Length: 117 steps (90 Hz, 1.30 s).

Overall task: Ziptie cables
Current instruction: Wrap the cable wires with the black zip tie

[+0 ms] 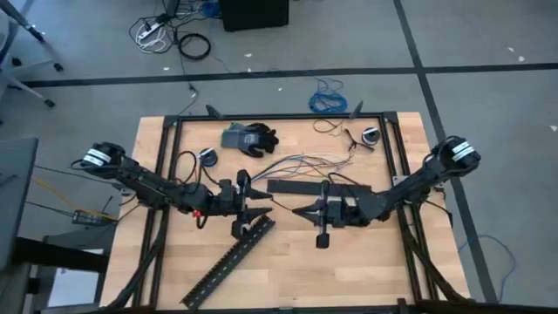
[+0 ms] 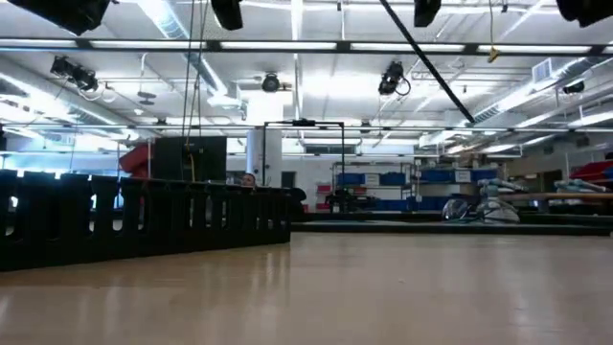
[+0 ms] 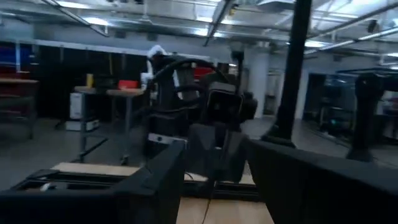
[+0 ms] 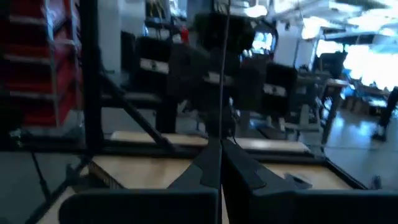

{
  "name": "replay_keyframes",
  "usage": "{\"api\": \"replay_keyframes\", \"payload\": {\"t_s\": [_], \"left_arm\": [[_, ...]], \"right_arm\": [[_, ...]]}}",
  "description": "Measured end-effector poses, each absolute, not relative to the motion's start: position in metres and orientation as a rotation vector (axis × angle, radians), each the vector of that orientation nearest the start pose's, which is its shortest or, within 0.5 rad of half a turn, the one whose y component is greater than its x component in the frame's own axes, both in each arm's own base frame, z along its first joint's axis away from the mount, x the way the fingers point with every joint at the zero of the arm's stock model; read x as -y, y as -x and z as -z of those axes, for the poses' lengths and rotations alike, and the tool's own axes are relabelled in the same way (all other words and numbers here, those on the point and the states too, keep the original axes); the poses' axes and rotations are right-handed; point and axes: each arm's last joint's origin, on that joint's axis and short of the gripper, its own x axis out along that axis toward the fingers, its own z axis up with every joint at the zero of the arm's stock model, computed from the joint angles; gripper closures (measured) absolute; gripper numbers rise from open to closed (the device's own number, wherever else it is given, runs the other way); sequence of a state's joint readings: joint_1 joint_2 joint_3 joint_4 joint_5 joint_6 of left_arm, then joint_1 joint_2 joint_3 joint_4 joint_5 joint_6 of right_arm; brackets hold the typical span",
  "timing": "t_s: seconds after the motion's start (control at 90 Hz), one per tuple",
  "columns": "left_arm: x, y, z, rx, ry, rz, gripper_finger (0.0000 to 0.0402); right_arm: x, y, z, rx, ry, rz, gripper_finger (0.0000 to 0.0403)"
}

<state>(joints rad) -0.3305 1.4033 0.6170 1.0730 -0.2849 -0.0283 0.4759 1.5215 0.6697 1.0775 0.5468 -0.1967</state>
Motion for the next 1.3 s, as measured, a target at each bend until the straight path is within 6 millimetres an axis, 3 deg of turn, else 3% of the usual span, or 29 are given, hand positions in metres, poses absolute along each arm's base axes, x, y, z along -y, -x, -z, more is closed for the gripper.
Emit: {"api": "replay_keyframes", "payload": {"t_s": [1.3], "left_arm": [[0.074, -0.273, -0.263, 0.304, 0.043, -0.006, 0.0237]], "right_arm": [[-0.097, -0.295, -0.229, 0.133, 0.060, 0.116, 0.0402]]}}
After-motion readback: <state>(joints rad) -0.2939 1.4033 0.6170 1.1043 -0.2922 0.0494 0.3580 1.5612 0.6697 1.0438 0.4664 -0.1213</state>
